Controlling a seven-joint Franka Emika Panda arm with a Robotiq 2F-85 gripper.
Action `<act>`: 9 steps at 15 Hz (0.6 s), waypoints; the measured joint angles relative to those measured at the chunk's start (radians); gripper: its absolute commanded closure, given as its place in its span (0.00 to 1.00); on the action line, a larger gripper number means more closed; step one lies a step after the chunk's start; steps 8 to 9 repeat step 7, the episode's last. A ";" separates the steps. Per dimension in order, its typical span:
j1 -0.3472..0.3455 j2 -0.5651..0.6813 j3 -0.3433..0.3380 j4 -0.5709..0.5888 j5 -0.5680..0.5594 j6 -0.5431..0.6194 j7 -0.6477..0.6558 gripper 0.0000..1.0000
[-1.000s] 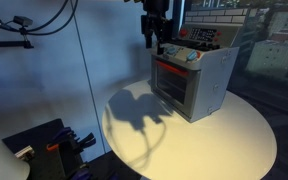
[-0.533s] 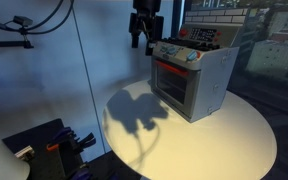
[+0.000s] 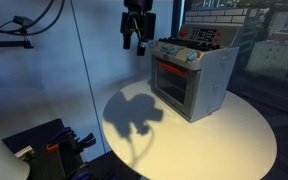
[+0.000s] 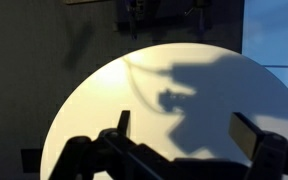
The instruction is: Turn the knob on the right towards the left
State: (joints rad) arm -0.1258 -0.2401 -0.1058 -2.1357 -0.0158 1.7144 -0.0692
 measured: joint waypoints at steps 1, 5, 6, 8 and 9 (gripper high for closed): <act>0.000 -0.011 0.000 -0.011 -0.002 0.000 0.000 0.00; 0.000 -0.038 0.000 -0.038 -0.002 0.000 0.000 0.00; 0.000 -0.040 0.000 -0.039 -0.002 0.000 0.000 0.00; 0.000 -0.041 0.000 -0.040 -0.002 0.000 0.000 0.00; 0.000 -0.041 0.000 -0.040 -0.002 0.000 0.000 0.00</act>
